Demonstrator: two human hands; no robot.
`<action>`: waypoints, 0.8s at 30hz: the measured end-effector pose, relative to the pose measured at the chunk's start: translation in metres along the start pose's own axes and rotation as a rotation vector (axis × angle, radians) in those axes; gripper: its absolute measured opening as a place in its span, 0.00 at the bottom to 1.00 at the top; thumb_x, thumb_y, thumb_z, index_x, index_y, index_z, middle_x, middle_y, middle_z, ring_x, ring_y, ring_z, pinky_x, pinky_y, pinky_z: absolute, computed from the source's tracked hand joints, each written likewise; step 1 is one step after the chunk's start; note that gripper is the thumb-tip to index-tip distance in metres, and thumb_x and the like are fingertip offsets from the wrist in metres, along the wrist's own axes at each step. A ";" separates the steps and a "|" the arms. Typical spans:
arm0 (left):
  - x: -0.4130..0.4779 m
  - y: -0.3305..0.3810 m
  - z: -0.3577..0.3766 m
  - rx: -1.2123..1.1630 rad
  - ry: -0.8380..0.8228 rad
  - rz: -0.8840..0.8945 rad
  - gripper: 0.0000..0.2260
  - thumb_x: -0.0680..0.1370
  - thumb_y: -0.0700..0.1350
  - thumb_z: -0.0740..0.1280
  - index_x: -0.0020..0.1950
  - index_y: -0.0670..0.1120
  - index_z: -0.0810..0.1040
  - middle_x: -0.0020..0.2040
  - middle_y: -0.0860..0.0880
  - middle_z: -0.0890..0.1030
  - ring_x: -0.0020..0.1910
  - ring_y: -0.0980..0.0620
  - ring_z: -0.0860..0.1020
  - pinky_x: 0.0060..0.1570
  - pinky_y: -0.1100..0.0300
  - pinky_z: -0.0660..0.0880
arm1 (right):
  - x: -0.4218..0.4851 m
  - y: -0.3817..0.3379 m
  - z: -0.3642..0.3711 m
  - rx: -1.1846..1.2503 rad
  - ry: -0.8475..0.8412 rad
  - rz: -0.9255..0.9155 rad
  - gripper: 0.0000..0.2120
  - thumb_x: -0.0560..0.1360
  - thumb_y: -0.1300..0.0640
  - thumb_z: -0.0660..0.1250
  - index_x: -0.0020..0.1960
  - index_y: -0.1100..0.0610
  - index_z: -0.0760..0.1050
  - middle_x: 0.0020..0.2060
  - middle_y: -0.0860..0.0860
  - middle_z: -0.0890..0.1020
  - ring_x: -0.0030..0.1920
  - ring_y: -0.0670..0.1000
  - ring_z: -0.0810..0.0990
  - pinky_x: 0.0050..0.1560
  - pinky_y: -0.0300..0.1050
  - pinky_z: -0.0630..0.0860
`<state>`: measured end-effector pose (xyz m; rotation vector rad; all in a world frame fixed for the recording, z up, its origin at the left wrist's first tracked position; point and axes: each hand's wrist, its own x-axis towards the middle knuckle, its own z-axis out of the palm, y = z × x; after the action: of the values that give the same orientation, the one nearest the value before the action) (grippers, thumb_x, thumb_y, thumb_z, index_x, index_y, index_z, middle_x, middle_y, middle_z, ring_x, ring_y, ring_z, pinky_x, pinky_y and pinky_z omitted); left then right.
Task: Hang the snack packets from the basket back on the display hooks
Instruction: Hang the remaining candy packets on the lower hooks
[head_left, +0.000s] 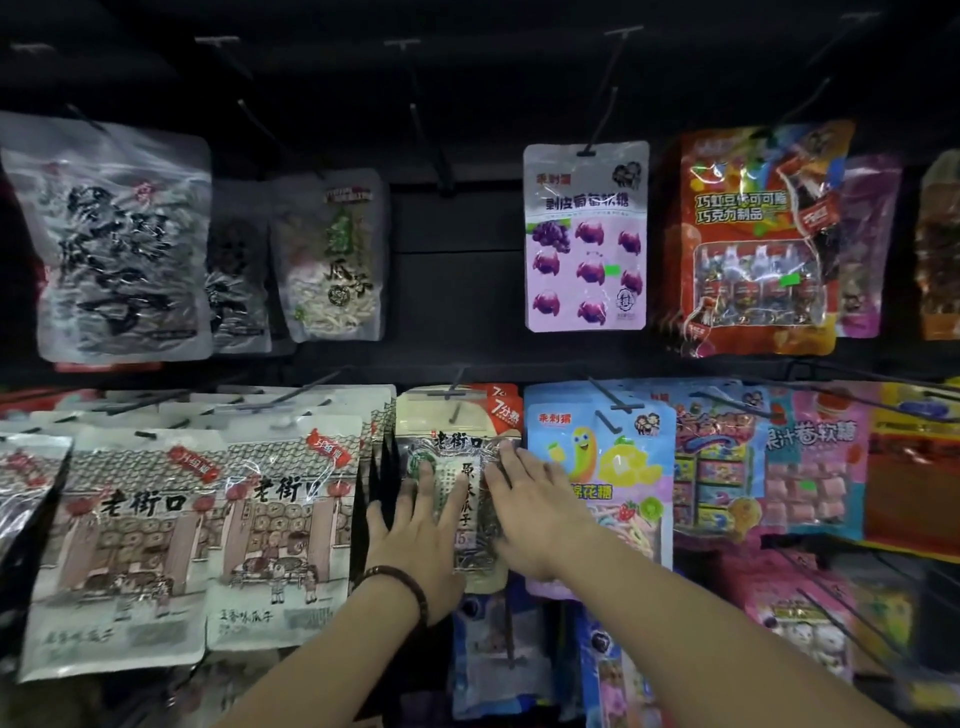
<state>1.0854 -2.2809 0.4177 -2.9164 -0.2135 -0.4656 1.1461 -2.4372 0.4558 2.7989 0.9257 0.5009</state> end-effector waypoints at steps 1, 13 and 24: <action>0.002 0.000 0.000 -0.012 -0.009 0.001 0.50 0.76 0.63 0.65 0.80 0.56 0.29 0.83 0.43 0.34 0.83 0.40 0.43 0.75 0.31 0.48 | 0.003 -0.001 -0.001 -0.007 -0.003 0.007 0.45 0.80 0.46 0.67 0.85 0.59 0.44 0.85 0.61 0.42 0.85 0.63 0.44 0.82 0.66 0.50; -0.014 -0.007 -0.013 -0.013 0.014 0.038 0.46 0.75 0.63 0.65 0.82 0.55 0.38 0.83 0.43 0.40 0.83 0.41 0.43 0.75 0.33 0.47 | -0.010 -0.012 -0.016 -0.041 -0.016 -0.010 0.44 0.78 0.48 0.67 0.84 0.60 0.48 0.84 0.63 0.45 0.84 0.64 0.46 0.81 0.69 0.50; -0.109 -0.091 -0.034 0.052 0.334 -0.126 0.24 0.70 0.57 0.67 0.65 0.51 0.70 0.63 0.44 0.71 0.62 0.39 0.70 0.64 0.40 0.68 | -0.031 -0.101 -0.042 0.036 0.208 -0.232 0.41 0.78 0.50 0.66 0.84 0.57 0.50 0.84 0.61 0.48 0.83 0.64 0.47 0.81 0.63 0.52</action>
<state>0.9577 -2.2110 0.4290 -2.7298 -0.3548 -0.9393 1.0521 -2.3736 0.4619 2.6580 1.2929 0.7553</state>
